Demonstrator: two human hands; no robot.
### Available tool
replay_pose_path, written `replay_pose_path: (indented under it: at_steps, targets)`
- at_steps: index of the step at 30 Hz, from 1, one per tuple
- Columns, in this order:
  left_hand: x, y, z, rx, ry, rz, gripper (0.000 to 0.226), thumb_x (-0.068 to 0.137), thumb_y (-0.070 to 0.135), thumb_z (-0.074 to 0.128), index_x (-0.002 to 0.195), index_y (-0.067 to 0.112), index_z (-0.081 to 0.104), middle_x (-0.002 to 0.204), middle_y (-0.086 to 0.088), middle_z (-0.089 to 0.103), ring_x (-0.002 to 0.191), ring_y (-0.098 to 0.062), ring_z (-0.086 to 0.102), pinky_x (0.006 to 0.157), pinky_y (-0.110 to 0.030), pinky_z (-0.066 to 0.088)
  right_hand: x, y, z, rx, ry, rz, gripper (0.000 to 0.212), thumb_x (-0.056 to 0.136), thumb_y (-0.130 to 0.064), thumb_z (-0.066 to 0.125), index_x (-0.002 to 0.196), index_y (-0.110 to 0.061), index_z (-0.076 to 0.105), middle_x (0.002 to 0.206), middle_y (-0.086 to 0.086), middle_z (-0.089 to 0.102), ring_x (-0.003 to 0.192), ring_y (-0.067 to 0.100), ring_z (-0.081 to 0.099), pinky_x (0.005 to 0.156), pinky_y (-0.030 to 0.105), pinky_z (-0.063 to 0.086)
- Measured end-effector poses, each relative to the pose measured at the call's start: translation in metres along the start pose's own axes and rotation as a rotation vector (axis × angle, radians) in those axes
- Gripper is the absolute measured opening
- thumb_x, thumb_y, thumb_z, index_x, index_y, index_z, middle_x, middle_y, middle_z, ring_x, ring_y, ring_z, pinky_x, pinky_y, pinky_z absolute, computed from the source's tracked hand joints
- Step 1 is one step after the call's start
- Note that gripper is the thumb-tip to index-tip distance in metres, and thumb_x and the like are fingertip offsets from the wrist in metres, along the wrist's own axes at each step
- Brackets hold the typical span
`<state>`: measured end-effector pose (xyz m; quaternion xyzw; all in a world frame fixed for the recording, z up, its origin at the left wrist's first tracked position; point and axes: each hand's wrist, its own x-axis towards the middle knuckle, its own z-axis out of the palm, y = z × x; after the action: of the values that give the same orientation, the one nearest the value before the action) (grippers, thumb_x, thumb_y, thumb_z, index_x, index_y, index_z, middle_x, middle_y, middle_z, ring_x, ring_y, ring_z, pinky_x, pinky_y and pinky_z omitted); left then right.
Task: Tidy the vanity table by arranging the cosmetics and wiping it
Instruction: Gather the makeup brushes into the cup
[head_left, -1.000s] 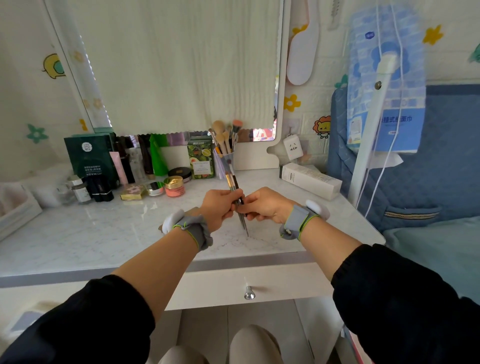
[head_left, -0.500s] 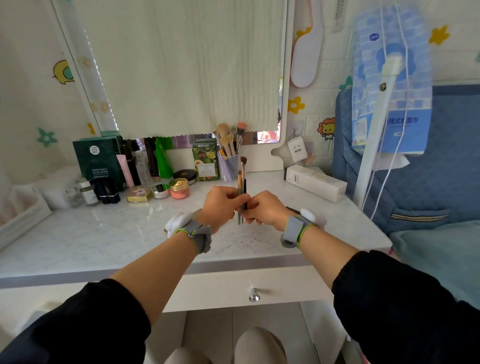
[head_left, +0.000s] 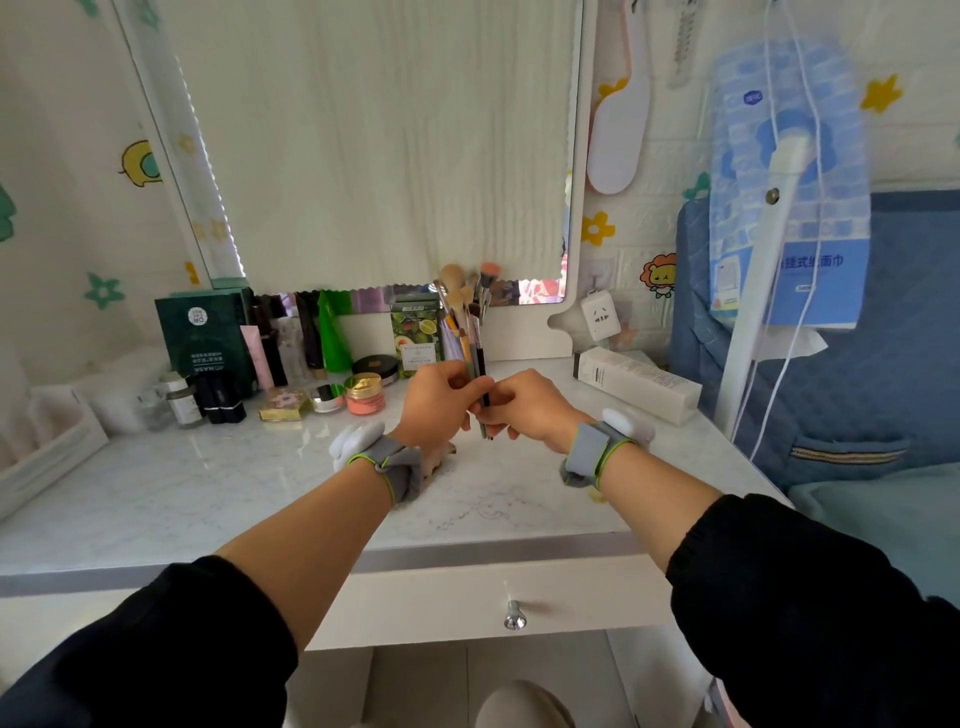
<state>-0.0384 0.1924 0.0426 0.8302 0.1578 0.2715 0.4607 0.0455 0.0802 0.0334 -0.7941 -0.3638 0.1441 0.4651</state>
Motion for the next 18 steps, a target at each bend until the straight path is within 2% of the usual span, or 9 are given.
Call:
replay_pose_path:
  at_steps: [5,14,18]
  targets:
    - [0.017,0.013,-0.008,0.005,0.046,0.048,0.026,0.089,0.019,0.066,0.087,-0.007,0.063,0.063,-0.01,0.065,0.036,-0.009,0.049,0.045,-0.021,0.045,0.018,-0.014,-0.009,-0.005,0.03,-0.048,0.008,0.081,-0.009,0.071,0.076,-0.003,0.072,0.069,0.012,0.069,0.062,0.014,0.065,0.049,0.017,0.047]
    - [0.061,0.014,-0.021,-0.032,0.116,0.095,0.011,0.089,0.017,0.066,0.092,0.006,0.067,0.072,-0.015,0.068,0.05,-0.018,0.056,0.048,-0.024,0.049,0.062,-0.033,-0.02,-0.011,0.082,-0.088,0.009,0.08,-0.009,0.072,0.083,0.0,0.074,0.076,0.017,0.072,0.063,0.016,0.064,0.048,0.015,0.047]
    - [0.082,0.012,-0.024,-0.01,0.152,0.113,0.011,0.089,0.016,0.066,0.088,0.006,0.065,0.072,-0.012,0.067,0.049,-0.013,0.054,0.043,-0.013,0.043,0.086,-0.035,-0.022,-0.041,0.109,-0.102,0.015,0.08,-0.009,0.073,0.082,0.005,0.073,0.074,0.017,0.072,0.063,0.019,0.064,0.05,0.016,0.048]
